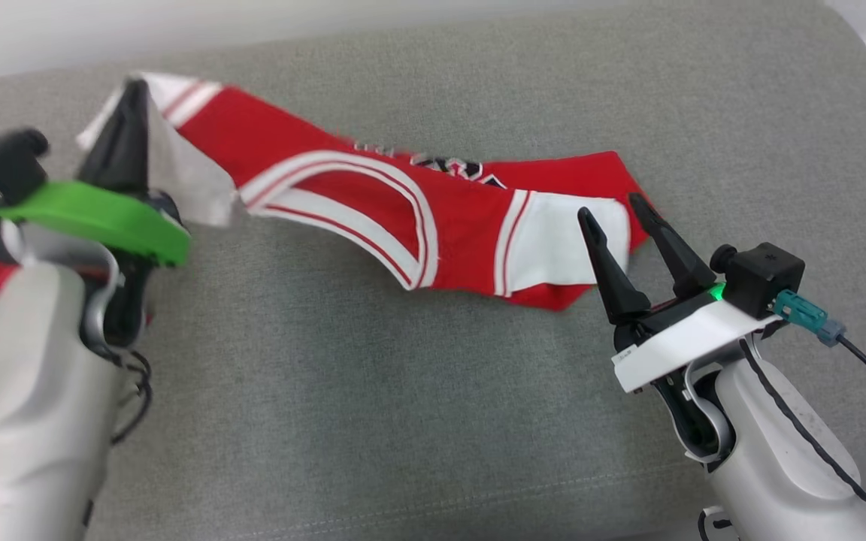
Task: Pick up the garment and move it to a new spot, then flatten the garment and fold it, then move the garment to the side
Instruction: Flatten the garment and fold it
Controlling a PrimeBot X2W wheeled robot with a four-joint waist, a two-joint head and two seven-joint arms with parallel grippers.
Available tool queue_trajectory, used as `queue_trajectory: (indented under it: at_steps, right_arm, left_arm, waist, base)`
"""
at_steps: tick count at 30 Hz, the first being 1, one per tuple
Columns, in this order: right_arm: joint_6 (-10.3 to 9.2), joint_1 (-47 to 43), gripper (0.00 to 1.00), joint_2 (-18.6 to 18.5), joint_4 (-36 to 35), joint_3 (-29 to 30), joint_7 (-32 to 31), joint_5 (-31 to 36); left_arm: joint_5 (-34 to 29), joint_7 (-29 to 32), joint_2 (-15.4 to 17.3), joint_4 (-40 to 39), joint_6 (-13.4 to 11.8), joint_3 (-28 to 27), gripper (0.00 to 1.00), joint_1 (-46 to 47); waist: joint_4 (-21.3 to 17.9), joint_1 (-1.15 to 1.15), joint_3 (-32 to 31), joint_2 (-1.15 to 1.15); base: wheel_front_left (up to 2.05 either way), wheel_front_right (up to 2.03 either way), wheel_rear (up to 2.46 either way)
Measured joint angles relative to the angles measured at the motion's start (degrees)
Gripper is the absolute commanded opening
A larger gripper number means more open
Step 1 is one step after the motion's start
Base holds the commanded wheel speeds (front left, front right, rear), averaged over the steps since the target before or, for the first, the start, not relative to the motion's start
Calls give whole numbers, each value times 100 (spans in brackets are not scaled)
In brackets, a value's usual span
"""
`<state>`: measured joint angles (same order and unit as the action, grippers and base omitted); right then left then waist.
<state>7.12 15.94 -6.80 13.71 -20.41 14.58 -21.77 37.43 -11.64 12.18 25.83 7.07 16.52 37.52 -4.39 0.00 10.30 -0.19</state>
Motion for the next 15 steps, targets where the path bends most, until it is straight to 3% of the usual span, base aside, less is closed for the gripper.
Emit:
queue_trajectory:
  at_steps: [4,10,15]
  right_arm:
    - [0,-2,100,38,20,-53,0,-2]
    - [0,-14,100,129,29,-94,0,-58]
    - [0,-22,100,146,29,-118,0,-108]
  left_arm:
    - [-105,226,337,-253,1,69,0,397]
    - [-207,682,499,-401,1,305,0,719]
    - [-249,1301,454,-550,4,1167,0,822]
  waist:
    - [5,0,-130,0]
    - [-80,0,-248,0]
    - [-230,0,-314,0]
  base:
    - [0,0,0]
    - [0,0,0]
    - [0,0,0]
